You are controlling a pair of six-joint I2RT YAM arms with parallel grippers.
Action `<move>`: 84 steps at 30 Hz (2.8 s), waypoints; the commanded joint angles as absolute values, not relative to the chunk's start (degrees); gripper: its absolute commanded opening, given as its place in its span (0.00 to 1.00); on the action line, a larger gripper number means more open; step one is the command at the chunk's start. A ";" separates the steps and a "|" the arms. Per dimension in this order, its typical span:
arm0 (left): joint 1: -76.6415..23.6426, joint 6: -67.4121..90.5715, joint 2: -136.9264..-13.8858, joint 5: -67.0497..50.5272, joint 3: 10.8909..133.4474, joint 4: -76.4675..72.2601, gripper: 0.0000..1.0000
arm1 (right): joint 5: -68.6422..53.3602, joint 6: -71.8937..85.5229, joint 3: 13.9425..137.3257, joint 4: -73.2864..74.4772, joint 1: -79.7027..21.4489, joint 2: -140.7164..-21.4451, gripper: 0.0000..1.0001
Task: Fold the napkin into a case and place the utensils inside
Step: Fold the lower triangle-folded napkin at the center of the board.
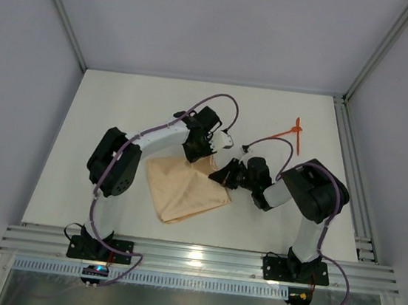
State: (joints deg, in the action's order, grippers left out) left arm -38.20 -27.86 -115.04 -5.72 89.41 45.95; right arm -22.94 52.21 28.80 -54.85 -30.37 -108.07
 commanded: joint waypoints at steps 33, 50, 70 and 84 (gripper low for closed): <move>-37.52 -24.08 -118.04 -8.35 94.13 48.33 0.00 | -19.33 49.39 42.54 -48.07 -28.39 -115.05 0.03; -45.26 -26.01 -112.94 15.11 82.27 39.47 0.00 | -28.81 54.50 36.47 -52.92 -20.22 -108.55 0.17; -52.56 -43.51 -107.14 19.86 68.64 26.01 0.00 | -46.32 30.33 47.02 -35.17 -10.02 -100.46 0.36; -56.78 -40.25 -107.40 22.50 64.78 26.46 0.00 | -51.33 13.54 61.96 -15.83 -24.78 -105.55 0.21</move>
State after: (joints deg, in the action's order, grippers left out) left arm -56.62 -40.97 -108.36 22.57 65.21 27.57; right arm -48.90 18.72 58.67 -21.39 -23.42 -103.96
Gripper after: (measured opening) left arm 0.011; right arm 0.220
